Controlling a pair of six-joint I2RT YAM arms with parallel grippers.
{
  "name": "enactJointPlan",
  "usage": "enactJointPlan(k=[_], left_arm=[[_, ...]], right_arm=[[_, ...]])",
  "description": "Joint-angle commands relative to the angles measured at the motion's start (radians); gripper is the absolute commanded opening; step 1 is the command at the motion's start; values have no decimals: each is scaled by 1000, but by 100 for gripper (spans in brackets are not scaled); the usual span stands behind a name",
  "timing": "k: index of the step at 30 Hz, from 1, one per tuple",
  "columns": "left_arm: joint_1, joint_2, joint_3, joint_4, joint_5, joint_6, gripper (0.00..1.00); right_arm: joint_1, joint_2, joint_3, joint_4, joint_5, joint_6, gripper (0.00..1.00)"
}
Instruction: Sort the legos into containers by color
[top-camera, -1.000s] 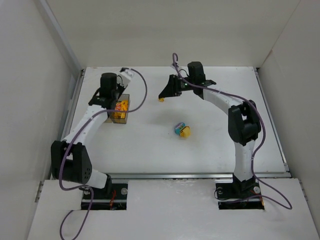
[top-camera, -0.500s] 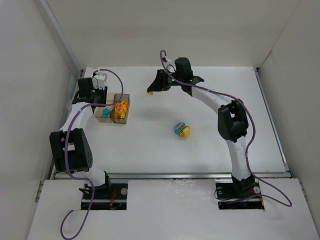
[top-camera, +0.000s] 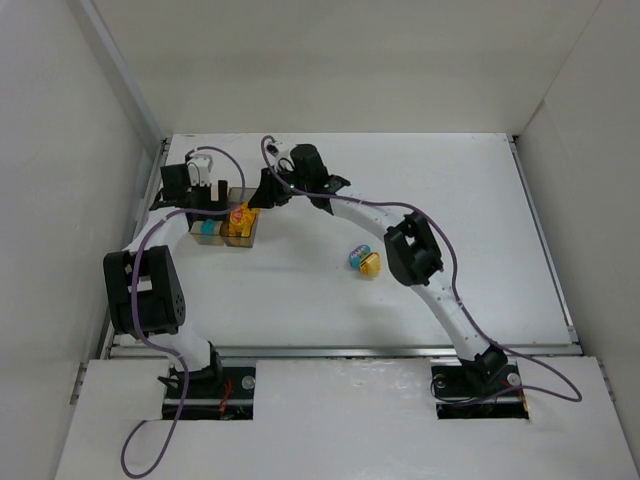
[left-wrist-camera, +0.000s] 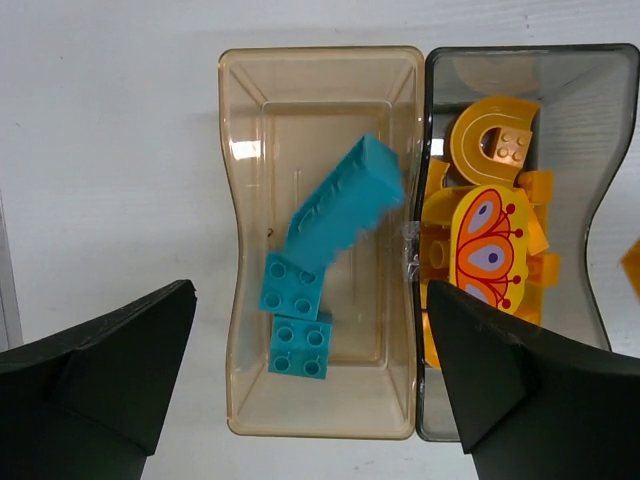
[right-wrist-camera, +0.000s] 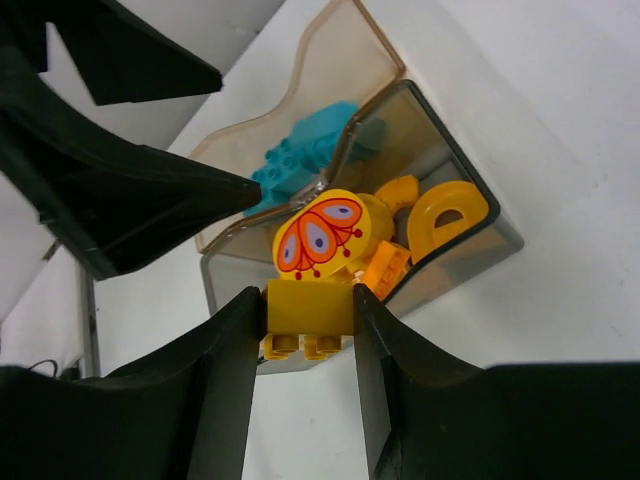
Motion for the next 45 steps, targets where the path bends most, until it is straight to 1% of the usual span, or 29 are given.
enactJointPlan(k=[1,3,6,7,8,11,12,13,15,16,17,19,20,21,26,30,32,33,34,35,36,37,38,40,41,42,43,44,45], left_arm=[[6,-51,36,16,-6,-31,100],[6,-62,83,-18,-29,-60,100],[6,-73,157,-71,-114,-98,100],[6,-73,176,-85,-150,-117,100],[6,-82,195,-97,-226,-158,100],[-3,-96,252,-139,-343,-219,100],[-3,-105,252,-139,-358,-253,100],[-14,-105,266,-151,-371,-264,100],[-26,-114,266,-151,-397,-264,100],[-41,-114,266,-151,-406,-273,100],[-41,-114,266,-151,-406,-273,100],[-41,-123,266,-151,-406,-273,100],[-41,-124,266,-151,-406,-273,100],[-41,-124,266,-151,-406,-273,100],[-41,-124,266,-151,-417,-273,100],[-41,-124,297,-151,-417,-273,100],[-41,-124,323,-160,-417,-259,100],[-41,-124,338,-160,-417,-221,100],[-50,-124,373,-147,-417,-203,100],[-50,-124,395,-147,-429,-187,100],[-50,-124,419,-131,-449,-174,100],[-50,-124,470,-122,-464,-164,100],[-50,-114,501,-122,-484,-164,100],[-50,-102,556,-122,-497,-175,100],[-50,-93,599,-131,-472,-137,100],[-50,-93,613,-142,-448,-126,100],[-50,-93,622,-142,-410,-126,100],[-50,-93,622,-162,-390,-126,100],[-50,-82,622,-173,-370,-126,97]], right_arm=[[-2,-27,56,92,74,6,0],[7,-18,66,117,92,6,0],[32,-6,67,144,140,6,0],[43,5,67,156,152,6,0],[43,5,67,156,169,6,0],[53,27,67,156,244,6,0],[53,27,67,156,267,-4,3],[62,36,67,156,276,-4,13],[63,48,67,156,277,-14,20],[63,48,77,156,286,-14,38],[63,60,88,156,286,-26,50],[72,60,100,156,286,-35,64],[72,60,109,156,286,-35,85],[72,60,110,156,286,-35,100],[72,-10,90,156,304,-75,100],[61,-200,-42,156,362,-165,100],[52,-361,-178,156,422,-261,100],[52,-421,-238,156,515,-302,100],[43,-484,-371,156,572,-348,100],[43,-604,-440,156,635,-447,100],[43,-660,-508,156,698,-490,100],[43,-712,-575,156,832,-530,100],[43,-805,-704,156,896,-562,100],[32,-889,-821,123,1050,-578,100],[2,-926,-898,71,1021,-578,100],[-22,-990,-921,6,957,-578,100],[-49,-1013,-940,-60,876,-561,100],[-101,-1029,-952,-185,729,-540,100],[-121,-1029,-961,-241,685,-511,100]])
